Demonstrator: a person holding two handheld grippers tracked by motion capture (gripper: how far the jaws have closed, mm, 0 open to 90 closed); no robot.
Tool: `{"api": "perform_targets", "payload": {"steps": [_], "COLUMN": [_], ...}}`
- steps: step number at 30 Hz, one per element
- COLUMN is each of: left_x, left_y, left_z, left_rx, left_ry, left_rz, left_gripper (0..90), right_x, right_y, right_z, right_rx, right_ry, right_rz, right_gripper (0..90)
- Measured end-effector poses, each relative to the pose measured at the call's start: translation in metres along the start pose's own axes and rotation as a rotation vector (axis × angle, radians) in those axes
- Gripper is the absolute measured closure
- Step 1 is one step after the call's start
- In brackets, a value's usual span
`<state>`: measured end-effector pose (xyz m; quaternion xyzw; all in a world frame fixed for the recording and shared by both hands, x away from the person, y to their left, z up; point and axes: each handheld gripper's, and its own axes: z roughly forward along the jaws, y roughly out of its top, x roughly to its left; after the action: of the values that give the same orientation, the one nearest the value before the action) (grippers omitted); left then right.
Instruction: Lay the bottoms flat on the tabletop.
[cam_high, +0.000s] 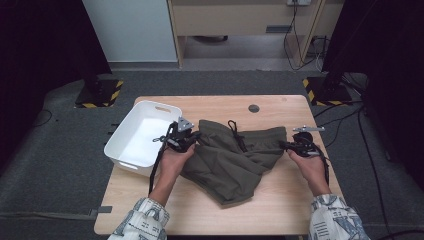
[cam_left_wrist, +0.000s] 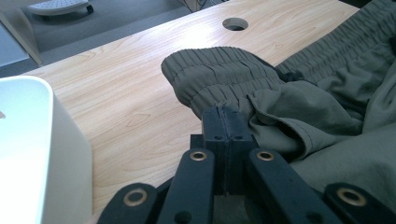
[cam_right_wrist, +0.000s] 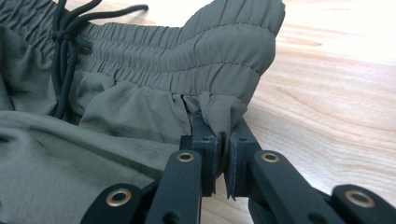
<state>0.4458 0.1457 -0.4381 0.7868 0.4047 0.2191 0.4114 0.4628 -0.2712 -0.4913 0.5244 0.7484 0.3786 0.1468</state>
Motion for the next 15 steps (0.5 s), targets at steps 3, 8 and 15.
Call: {"api": "perform_targets", "payload": {"steps": [3,8,15], "left_x": [0.001,0.002,0.005], "left_y": [0.0,0.0,0.0], "left_z": [0.0,-0.001,-0.003], "left_rx": [-0.003,-0.002,-0.004], "left_ry": [-0.002,-0.008,-0.017], "left_rz": [0.0,-0.004,-0.009], "left_gripper": [89.8,89.8,89.8], "right_x": [-0.001,0.002,0.007], "right_y": [0.002,0.007,0.017], "right_z": [-0.004,-0.007,-0.013], "right_rx": [-0.017,-0.034,-0.059], "right_ry": [0.023,0.039,0.056], "right_rz": [-0.009,-0.04,-0.066], "right_gripper": [86.2,87.0,87.1]}}
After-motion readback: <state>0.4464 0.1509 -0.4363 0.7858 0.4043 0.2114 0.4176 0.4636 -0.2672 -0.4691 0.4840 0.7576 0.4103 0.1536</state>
